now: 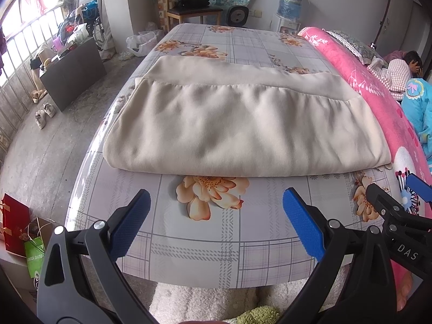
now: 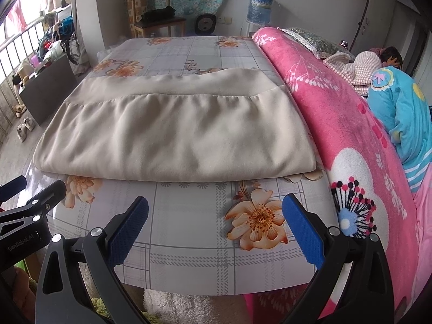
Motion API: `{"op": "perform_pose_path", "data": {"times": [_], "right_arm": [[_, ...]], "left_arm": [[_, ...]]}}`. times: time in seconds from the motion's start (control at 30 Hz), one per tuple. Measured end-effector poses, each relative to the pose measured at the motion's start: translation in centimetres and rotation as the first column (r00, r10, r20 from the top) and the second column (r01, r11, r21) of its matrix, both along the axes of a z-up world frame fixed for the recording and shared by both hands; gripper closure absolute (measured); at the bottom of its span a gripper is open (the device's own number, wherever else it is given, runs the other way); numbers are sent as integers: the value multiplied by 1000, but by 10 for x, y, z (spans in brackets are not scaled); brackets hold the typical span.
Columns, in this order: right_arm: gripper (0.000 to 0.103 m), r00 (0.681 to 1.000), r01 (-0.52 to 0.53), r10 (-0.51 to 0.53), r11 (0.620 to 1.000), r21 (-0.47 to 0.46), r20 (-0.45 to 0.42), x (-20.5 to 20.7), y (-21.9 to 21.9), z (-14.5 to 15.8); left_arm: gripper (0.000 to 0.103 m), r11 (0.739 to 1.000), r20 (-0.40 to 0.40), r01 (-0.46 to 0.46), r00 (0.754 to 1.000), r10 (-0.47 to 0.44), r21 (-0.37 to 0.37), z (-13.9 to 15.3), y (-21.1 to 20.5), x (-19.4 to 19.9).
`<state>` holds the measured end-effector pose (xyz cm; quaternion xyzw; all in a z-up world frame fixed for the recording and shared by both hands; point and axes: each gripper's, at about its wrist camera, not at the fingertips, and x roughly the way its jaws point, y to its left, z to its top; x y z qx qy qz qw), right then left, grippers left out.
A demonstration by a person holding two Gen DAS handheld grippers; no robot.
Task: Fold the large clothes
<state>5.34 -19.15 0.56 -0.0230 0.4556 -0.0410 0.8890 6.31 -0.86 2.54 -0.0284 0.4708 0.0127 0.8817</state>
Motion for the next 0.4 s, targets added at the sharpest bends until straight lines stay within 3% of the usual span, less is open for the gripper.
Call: {"op": "perform_pose_path", "data": {"times": [0.4], "right_arm": [[6,1000,4,-4,1000,-2,2,0,-3,-1]], "left_arm": [[8,1000,3,-5,1000,5,0,3,1,-1]]}}
